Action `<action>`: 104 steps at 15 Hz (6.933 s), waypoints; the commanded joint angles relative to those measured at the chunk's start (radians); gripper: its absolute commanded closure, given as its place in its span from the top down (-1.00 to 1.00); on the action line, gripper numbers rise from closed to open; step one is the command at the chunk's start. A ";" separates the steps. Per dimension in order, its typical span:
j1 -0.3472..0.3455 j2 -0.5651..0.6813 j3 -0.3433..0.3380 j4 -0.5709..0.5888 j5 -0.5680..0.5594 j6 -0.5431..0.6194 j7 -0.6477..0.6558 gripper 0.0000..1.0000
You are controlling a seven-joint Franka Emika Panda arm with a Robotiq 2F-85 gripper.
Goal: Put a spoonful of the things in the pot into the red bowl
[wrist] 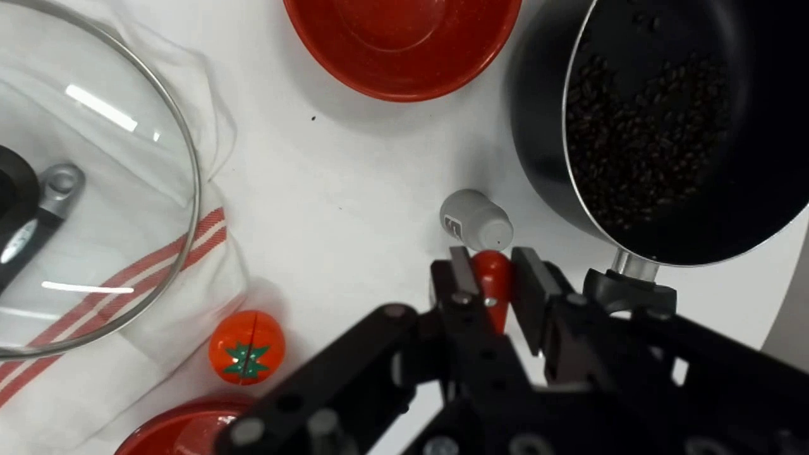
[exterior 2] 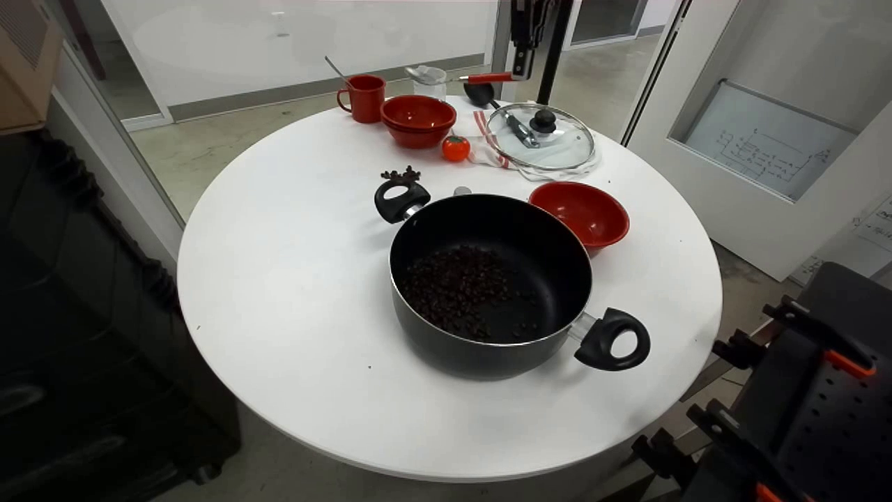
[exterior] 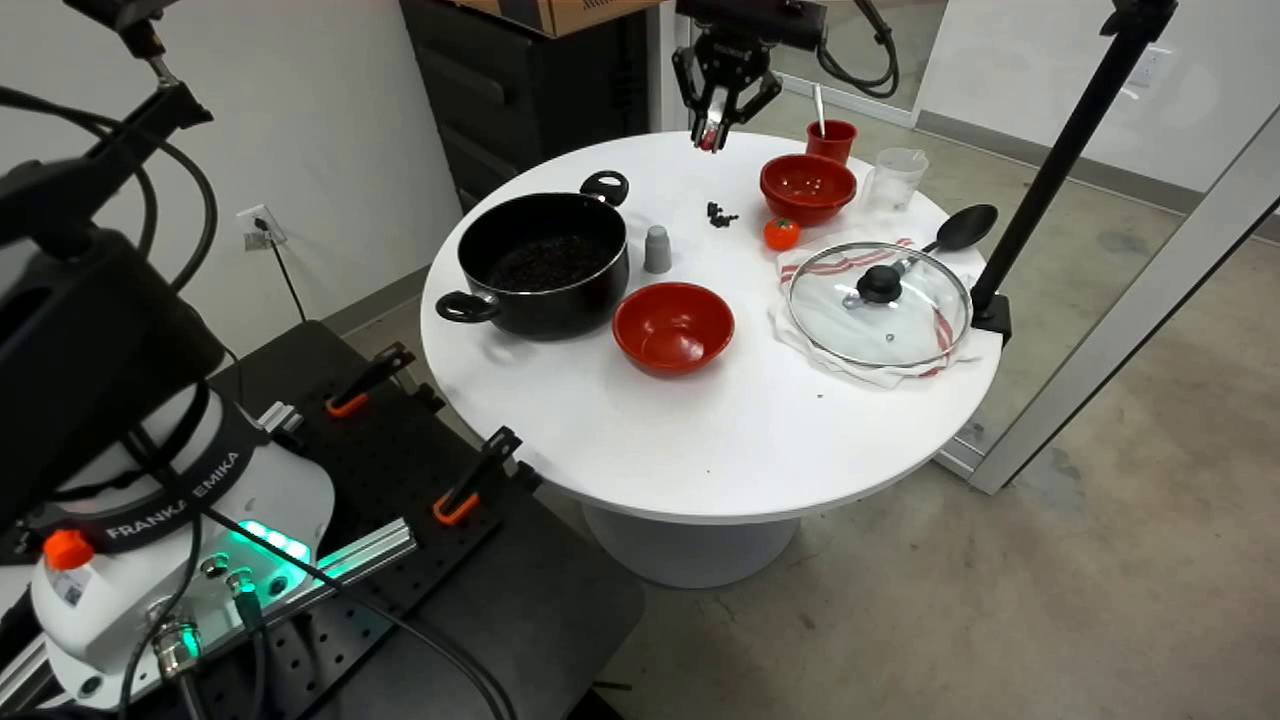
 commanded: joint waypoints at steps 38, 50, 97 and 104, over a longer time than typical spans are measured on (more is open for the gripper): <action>-0.179 -0.333 0.006 -0.523 -0.224 -0.008 -1.148 -0.90; -0.125 -0.319 -0.010 -0.547 -0.012 -0.013 -1.177 -0.90; 0.203 -0.128 0.157 -0.598 -1.046 -0.007 0.468 -0.90; 0.202 0.017 0.170 -0.442 -0.940 -0.096 0.444 -0.90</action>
